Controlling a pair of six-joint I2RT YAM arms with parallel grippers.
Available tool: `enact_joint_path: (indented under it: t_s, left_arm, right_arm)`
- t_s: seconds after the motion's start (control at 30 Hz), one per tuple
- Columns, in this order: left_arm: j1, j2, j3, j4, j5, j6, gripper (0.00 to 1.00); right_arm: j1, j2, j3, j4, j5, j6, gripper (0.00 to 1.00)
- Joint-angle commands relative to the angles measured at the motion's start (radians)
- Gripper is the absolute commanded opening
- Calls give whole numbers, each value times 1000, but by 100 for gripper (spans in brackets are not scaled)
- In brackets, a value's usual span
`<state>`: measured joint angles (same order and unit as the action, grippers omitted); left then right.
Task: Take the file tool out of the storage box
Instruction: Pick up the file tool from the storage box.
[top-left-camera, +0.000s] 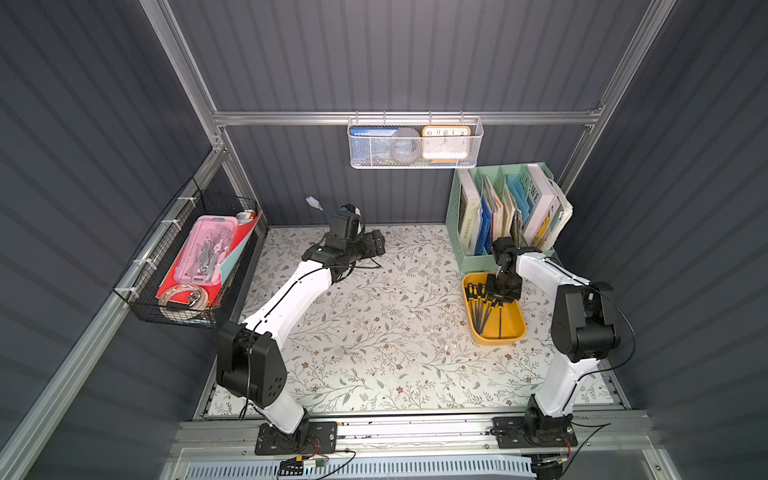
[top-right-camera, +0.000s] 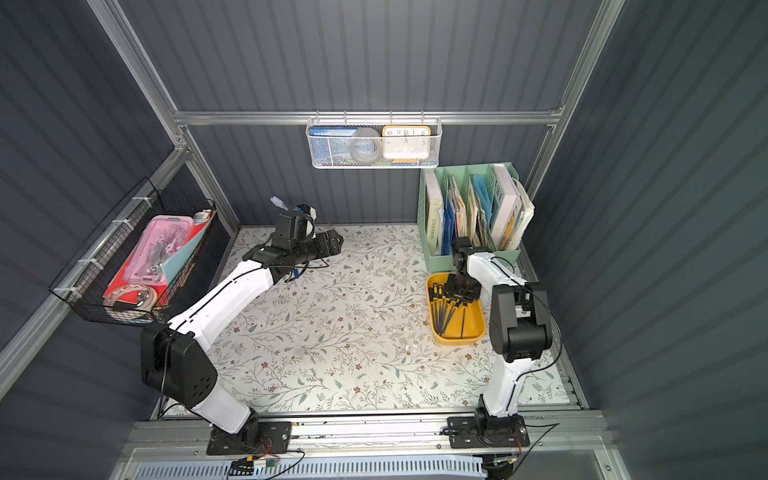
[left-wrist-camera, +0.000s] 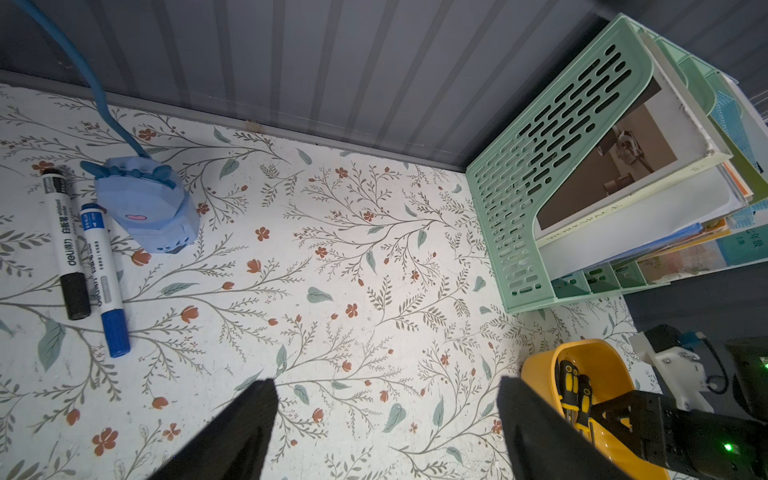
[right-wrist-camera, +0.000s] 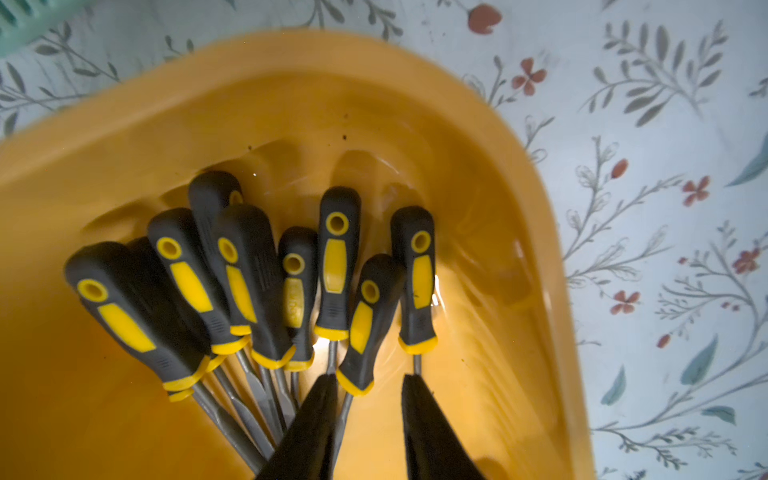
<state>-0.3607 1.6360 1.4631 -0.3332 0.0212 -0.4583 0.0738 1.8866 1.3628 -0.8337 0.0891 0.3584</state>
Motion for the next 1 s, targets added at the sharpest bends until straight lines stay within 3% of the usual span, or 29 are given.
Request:
enact_joint_path:
  t_s: [0.0,0.33,0.53,0.67,0.87,0.97]
  left_arm:
    - [1,12,33,-19,-14,24,89]
    - [1,13,34,-23,-21,23,89]
    - [2,18,37,-25,-21,23,89]
    - [2,19,35,-24,-20,24,89]
    - [1,4,18,-24,-24,23,89]
    - [2,-1,16,-24,-27,19,89]
  right_arm:
    - [2,40,11,-5,-13,14,33]
    - [3,90,2,6,-23,14,32]
    - [2,71,-10,8,-20,10,17]
    - [1,78,-17,2,-14,0,24]
    - [1,88,-39,17,-19,-1,25]
    - [2,87,-53,29,-22,0,14]
